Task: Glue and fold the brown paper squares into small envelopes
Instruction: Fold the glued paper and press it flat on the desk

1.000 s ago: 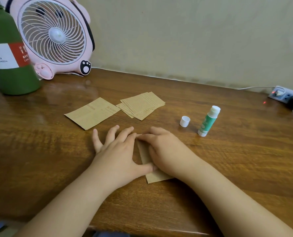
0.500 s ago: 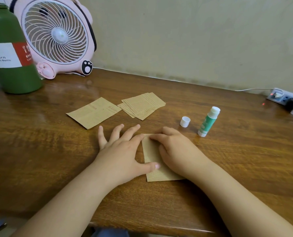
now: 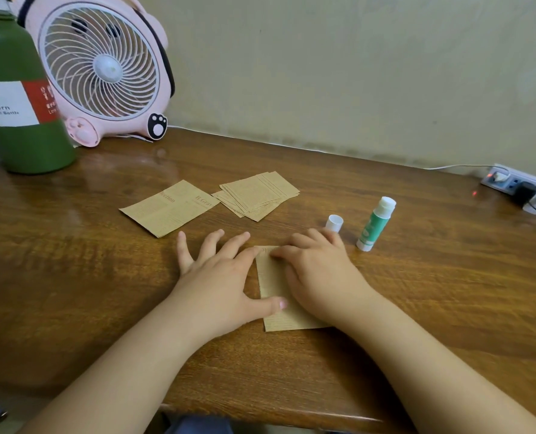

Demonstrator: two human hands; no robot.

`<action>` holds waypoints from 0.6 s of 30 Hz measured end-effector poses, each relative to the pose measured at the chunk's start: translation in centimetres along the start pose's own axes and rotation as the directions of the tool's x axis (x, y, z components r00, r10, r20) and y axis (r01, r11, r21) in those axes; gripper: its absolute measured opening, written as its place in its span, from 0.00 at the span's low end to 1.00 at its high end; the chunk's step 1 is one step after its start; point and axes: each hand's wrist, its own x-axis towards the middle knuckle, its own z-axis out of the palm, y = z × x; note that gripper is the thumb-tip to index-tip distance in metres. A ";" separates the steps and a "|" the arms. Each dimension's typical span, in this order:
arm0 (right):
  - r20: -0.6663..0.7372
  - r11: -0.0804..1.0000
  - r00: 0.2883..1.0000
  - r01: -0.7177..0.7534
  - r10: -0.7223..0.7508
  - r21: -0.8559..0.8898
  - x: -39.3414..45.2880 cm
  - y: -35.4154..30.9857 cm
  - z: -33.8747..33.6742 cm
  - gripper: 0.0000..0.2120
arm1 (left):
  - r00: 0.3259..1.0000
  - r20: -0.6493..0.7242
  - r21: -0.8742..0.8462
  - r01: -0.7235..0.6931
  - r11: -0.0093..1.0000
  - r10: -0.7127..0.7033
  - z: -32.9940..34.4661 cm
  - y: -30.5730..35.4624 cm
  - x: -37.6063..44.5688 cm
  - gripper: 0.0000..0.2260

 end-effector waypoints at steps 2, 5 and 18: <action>-0.003 0.998 0.998 -0.057 0.057 -0.019 -0.5 1.5 -0.4 0.23 | 1.000 0.005 -0.002 -0.001 1.000 0.001 0.1 -0.1 0.0 0.41; -0.003 0.996 0.996 -0.091 0.091 -0.004 -1.0 2.7 -0.6 0.23 | 1.000 0.005 -0.012 -0.003 1.000 0.003 0.0 -0.1 0.2 0.41; 0.001 0.995 0.996 -0.090 0.090 0.044 -1.1 3.1 -0.2 0.29 | 1.000 0.004 0.018 0.008 1.000 -0.008 -0.1 -0.1 0.0 0.42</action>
